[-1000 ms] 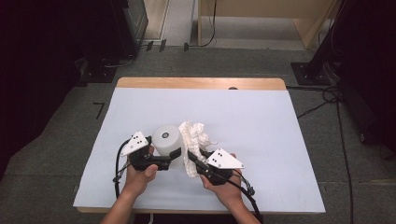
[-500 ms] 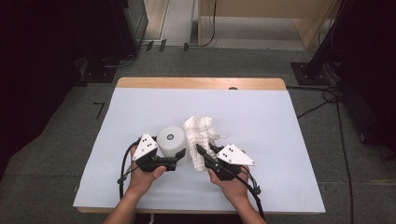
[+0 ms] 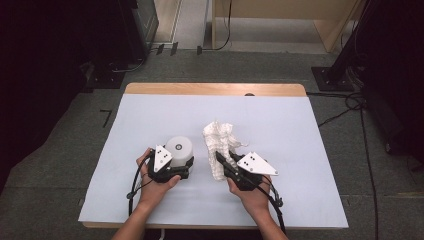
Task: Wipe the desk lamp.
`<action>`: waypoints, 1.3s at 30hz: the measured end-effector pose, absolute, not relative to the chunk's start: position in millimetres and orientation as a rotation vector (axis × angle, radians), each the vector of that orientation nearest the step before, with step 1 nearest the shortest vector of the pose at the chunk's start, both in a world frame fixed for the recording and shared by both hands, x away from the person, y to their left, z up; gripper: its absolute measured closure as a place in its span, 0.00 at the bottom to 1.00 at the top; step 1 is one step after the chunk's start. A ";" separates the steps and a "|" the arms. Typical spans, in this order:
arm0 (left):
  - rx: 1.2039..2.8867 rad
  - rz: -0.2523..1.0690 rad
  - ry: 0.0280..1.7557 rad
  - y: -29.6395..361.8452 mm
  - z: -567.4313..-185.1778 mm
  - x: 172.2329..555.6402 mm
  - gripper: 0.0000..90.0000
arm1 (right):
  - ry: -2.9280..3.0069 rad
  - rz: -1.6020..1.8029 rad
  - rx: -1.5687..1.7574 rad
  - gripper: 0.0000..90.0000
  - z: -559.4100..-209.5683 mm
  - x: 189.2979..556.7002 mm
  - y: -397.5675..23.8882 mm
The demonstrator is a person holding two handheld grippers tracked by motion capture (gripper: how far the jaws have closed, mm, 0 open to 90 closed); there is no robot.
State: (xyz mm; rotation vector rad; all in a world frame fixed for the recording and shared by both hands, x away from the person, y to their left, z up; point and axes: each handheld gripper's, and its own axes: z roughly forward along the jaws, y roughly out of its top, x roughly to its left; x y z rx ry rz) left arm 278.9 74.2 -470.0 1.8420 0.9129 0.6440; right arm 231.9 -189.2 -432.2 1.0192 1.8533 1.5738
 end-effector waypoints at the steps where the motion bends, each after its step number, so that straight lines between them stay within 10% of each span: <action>1: 1.842 0.640 0.914 75.1 -470.2 279.1 0.09 | 1.854 1.573 1.022 0.81 -432.4 231.8 -189.1; 25: 1.823 0.828 1.230 45.1 -479.5 267.8 0.05 | 1.843 1.558 1.041 0.81 -434.4 235.2 -194.6; 39: 1.691 0.472 1.007 84.3 -452.7 274.0 0.09 | 1.854 1.562 1.029 0.81 -435.0 233.8 -190.9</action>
